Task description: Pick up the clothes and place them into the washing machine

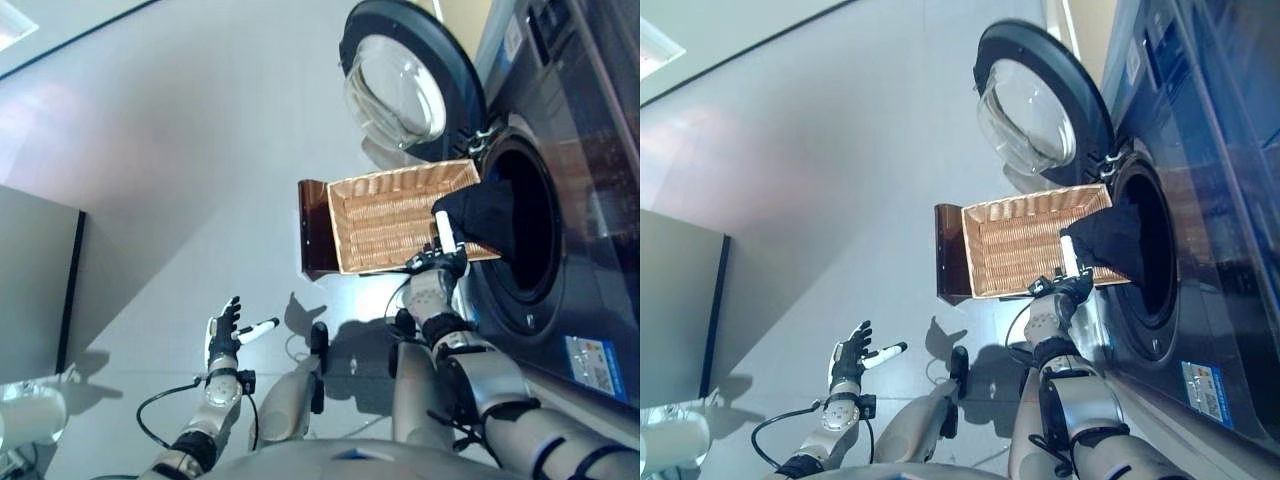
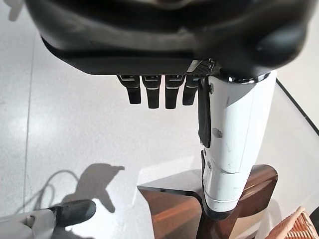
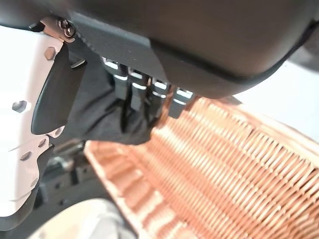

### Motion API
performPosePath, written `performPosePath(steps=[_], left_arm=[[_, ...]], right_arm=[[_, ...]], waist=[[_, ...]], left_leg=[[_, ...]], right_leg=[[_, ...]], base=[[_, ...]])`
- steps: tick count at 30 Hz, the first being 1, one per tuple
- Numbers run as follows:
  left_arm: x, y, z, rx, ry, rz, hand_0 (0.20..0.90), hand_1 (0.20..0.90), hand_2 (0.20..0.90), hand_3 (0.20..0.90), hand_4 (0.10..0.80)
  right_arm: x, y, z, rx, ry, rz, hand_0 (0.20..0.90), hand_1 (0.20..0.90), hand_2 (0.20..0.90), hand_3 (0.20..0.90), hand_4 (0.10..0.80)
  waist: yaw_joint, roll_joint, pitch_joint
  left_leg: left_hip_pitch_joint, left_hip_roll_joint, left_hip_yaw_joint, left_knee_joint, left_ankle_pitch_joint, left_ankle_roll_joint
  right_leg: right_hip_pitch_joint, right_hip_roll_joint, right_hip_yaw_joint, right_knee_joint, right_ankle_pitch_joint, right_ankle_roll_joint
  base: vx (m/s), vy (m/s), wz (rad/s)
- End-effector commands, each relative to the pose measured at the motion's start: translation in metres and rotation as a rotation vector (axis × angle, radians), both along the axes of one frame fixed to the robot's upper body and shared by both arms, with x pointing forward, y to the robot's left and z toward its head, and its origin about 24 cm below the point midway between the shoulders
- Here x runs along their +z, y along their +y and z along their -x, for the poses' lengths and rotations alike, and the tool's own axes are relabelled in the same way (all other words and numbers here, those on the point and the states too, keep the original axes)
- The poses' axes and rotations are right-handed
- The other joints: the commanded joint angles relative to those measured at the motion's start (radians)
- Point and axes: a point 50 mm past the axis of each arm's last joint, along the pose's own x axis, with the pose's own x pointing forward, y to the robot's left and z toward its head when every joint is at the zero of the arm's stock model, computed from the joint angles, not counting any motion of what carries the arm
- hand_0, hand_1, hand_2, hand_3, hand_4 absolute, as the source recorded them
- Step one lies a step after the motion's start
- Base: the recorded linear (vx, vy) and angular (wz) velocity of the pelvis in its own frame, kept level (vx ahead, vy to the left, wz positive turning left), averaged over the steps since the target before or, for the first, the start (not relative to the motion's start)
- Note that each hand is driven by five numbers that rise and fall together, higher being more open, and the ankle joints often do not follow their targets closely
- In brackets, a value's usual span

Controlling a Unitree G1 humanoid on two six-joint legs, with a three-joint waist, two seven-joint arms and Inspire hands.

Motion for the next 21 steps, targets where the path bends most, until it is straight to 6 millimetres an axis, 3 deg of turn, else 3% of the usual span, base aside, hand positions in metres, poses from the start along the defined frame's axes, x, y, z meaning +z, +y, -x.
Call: performPosePath(steps=[1, 3, 5, 8, 13, 16, 19, 21], left_arm=[[0.030, 0.032, -0.026, 0.078, -0.181, -0.104, 0.900, 0.900, 0.900, 0.900, 0.800], [0.032, 0.038, -0.027, 0.113, -0.186, -0.142, 0.900, 0.900, 0.900, 0.900, 0.800], [0.030, 0.043, -0.024, 0.142, -0.166, -0.175, 0.900, 0.900, 0.900, 0.900, 0.800], [0.027, 0.045, -0.017, 0.150, -0.155, -0.182, 0.900, 0.900, 0.900, 0.900, 0.800], [0.028, 0.050, -0.017, 0.117, -0.156, -0.211, 0.900, 0.900, 0.900, 0.900, 0.800], [0.036, 0.047, -0.026, 0.054, -0.202, -0.234, 0.900, 0.900, 0.900, 0.900, 0.800], [0.038, 0.045, -0.027, 0.046, -0.212, -0.232, 0.900, 0.900, 0.900, 0.900, 0.800], [0.042, 0.043, -0.033, 0.030, -0.235, -0.231, 0.900, 0.900, 0.900, 0.900, 0.800]], right_arm=[[0.069, 0.008, -0.035, 0.154, -0.075, 0.501, 0.900, 0.900, 0.900, 0.900, 0.800], [0.087, 0.031, -0.038, 0.301, -0.110, 0.813, 0.900, 0.900, 0.900, 0.900, 0.800], [0.089, 0.038, -0.029, 0.395, -0.141, 0.997, 0.900, 0.900, 0.900, 0.900, 0.800], [0.081, 0.024, -0.014, 0.448, -0.110, 1.160, 0.900, 0.900, 0.900, 0.900, 0.800], [0.091, -0.004, -0.002, 0.530, 0.024, 1.711, 0.900, 0.900, 0.900, 0.900, 0.800], [0.106, -0.023, -0.009, 0.531, 0.188, 2.110, 0.900, 0.900, 0.900, 0.900, 0.800], [0.112, -0.025, -0.014, 0.534, 0.229, 2.218, 0.900, 0.900, 0.900, 0.900, 0.800], [0.118, -0.030, -0.025, 0.515, 0.357, 2.436, 0.900, 0.900, 0.900, 0.900, 0.800]], waist=[[0.005, -0.054, 0.037], [-0.016, -0.074, 0.046], [-0.039, -0.098, 0.048], [-0.058, -0.124, 0.046], [-0.074, -0.161, 0.050], [-0.068, -0.175, 0.058], [-0.067, -0.178, 0.065], [-0.054, -0.182, 0.078]], left_leg=[[0.003, -0.049, 0.040, 0.069, -0.052, -0.017], [0.002, -0.044, 0.048, 0.069, -0.050, -0.017], [0.000, -0.041, 0.049, 0.073, -0.055, -0.017], [-0.005, -0.040, 0.053, 0.086, -0.066, -0.014], [-0.011, -0.034, 0.063, 0.116, -0.094, -0.010], [-0.027, -0.036, 0.063, 0.136, -0.098, -0.009], [-0.031, -0.036, 0.064, 0.143, -0.101, -0.009], [-0.038, -0.032, 0.068, 0.152, -0.107, -0.011]], right_leg=[[0.195, -0.010, 0.030, -0.327, 0.083, 0.063], [0.194, -0.004, 0.032, -0.327, 0.087, 0.062], [0.196, 0.003, 0.035, -0.326, 0.086, 0.060], [0.194, 0.005, 0.038, -0.326, 0.090, 0.061], [0.196, 0.009, 0.052, -0.324, 0.092, 0.068], [0.188, 0.008, 0.055, -0.324, 0.101, 0.072], [0.185, 0.009, 0.057, -0.322, 0.102, 0.072], [0.179, 0.013, 0.056, -0.319, 0.099, 0.072]], base=[[-0.014, -0.011, 0.09], [0.000, 0.000, 0.00], [0.010, -0.019, -0.04], [0.004, -0.011, -0.02], [-0.013, -0.007, -0.03], [-0.047, -0.014, -0.06], [-0.025, -0.008, -0.02], [-0.046, -0.015, -0.03]])
